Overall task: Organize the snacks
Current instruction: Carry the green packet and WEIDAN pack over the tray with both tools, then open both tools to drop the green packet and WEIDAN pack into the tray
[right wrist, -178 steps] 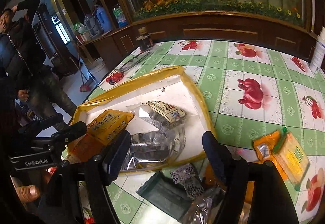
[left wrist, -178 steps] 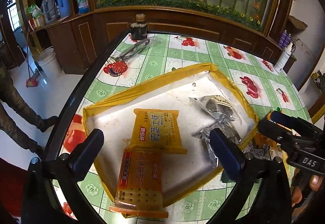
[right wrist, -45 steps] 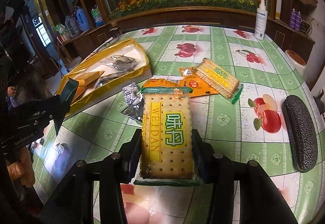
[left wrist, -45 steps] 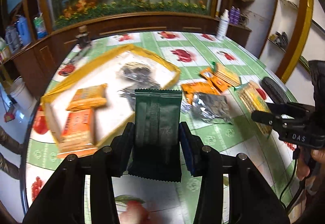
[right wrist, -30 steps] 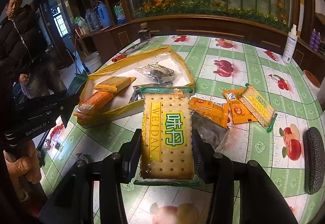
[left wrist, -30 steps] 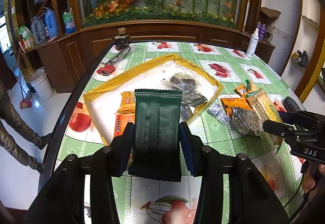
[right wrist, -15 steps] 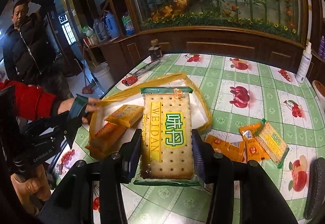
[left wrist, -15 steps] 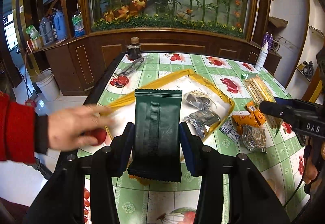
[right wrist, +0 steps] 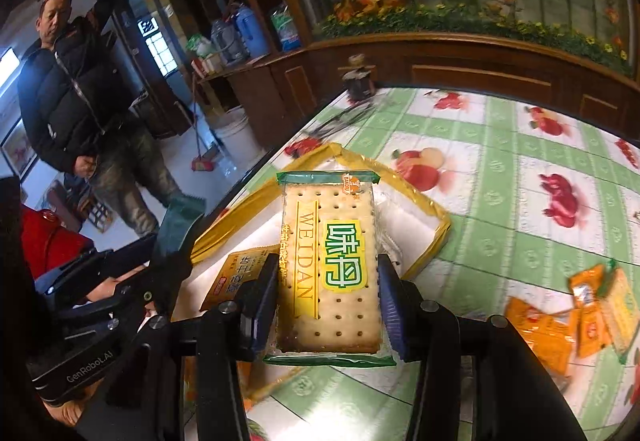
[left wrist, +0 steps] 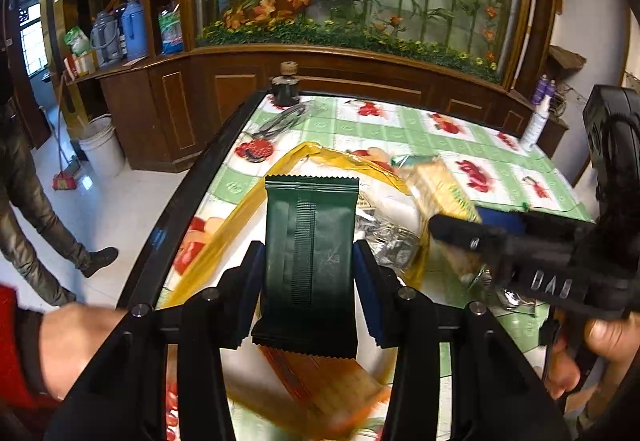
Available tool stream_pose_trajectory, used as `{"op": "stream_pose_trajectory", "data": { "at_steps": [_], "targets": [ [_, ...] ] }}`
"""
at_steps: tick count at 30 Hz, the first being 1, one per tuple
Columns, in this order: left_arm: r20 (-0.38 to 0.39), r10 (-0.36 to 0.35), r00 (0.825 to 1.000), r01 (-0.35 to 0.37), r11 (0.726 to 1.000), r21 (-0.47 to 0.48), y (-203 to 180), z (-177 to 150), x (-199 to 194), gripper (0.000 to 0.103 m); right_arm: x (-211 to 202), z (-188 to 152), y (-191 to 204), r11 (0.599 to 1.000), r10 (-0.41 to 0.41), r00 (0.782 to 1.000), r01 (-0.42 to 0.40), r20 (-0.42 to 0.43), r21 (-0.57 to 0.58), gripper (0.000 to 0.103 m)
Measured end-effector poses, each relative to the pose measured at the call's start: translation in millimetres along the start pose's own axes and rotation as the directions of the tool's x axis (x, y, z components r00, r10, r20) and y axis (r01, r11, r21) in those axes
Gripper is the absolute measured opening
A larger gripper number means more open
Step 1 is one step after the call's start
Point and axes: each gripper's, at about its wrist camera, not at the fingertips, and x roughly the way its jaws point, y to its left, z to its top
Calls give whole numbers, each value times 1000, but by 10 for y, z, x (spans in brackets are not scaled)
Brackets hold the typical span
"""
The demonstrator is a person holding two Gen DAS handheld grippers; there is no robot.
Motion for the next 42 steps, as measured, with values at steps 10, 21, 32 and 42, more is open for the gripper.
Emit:
{"op": "stream_pose_trajectory", "data": {
  "at_steps": [10, 21, 32, 42],
  "targets": [
    [-57, 34, 998, -36, 999, -33, 212, -133, 253, 43, 371, -137, 135, 1000, -9, 998, 7, -64, -30, 47],
    [-100, 48, 994, -54, 997, -53, 325, -188, 407, 43, 522, -128, 231, 997, -41, 996, 36, -83, -64, 47],
    [-111, 44, 993, -51, 997, -58, 344, -218, 420, 63, 401, -95, 221, 998, -36, 998, 33, -50, -60, 54],
    [-75, 99, 992, -101, 995, -18, 224, -229, 325, 85, 233, -172, 158, 998, -45, 998, 44, -32, -49, 59]
  ]
}}
